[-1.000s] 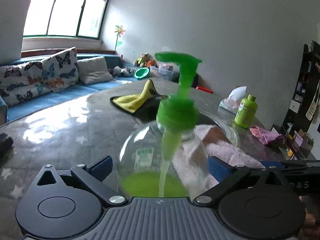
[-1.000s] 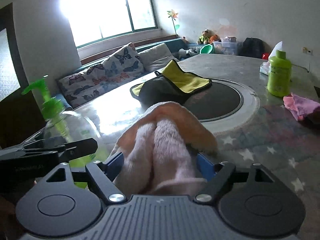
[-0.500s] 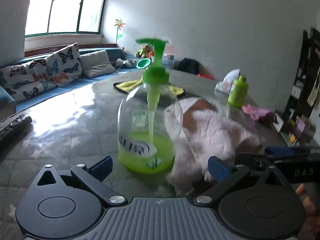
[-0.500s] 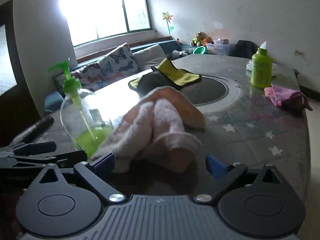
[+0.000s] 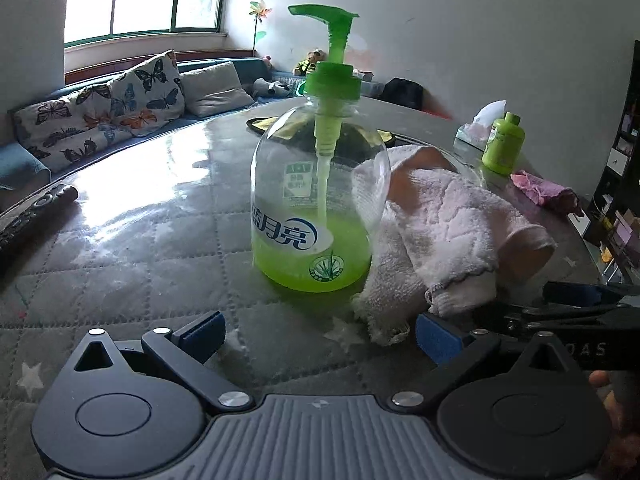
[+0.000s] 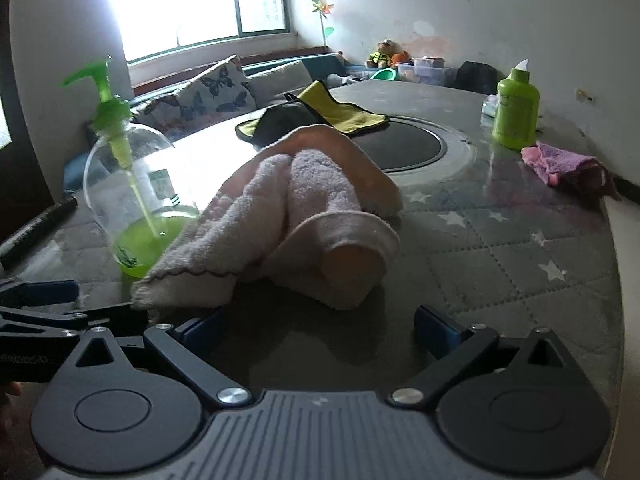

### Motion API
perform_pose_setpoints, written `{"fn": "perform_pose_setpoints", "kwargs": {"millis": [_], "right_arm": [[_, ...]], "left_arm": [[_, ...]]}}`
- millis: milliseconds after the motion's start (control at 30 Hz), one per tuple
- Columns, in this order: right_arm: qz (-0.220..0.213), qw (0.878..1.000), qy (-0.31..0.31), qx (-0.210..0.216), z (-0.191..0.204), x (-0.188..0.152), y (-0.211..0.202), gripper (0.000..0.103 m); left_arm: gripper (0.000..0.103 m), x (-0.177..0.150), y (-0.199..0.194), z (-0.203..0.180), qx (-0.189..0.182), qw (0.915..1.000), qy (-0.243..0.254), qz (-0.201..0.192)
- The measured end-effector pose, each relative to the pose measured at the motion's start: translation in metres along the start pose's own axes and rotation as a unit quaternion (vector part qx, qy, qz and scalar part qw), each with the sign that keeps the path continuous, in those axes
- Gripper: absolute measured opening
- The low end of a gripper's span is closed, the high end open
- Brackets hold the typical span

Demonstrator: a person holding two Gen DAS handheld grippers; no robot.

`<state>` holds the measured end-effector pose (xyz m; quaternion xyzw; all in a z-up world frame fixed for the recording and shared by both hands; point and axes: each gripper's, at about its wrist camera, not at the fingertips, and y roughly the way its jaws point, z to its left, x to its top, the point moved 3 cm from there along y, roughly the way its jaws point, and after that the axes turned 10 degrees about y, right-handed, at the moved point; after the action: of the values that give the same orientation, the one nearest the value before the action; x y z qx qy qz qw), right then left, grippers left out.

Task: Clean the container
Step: 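Lower the soap bottle and the towel onto the table with both grippers, then open both grippers and pull them back from the bottle and towel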

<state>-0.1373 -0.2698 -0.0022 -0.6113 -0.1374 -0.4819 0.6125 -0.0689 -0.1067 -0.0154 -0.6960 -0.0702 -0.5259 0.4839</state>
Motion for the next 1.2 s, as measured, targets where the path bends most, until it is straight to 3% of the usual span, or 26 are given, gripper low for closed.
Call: {"fn": "perform_pose_setpoints", "kwargs": {"millis": [233,1033,1200], "right_arm": [[0.006,1.0,-0.022,-0.02,0.0058,-0.0027,0.0052,0.103],[0.008,1.0,-0.023,-0.02,0.0044,-0.0029,0.0048,0.103],[0.008,0.999,-0.025,-0.024,0.0051,-0.0035,0.0046,0.103]], "left_arm": [[0.103,-0.0021,0.0021,-0.0007,0.006,1.0,0.005,0.0],[0.103,-0.0022,0.0018,0.0033,0.007,1.0,0.005,0.002],[0.103,-0.0054,-0.0019,-0.0001,0.025,0.9996,0.009,0.008]]}}
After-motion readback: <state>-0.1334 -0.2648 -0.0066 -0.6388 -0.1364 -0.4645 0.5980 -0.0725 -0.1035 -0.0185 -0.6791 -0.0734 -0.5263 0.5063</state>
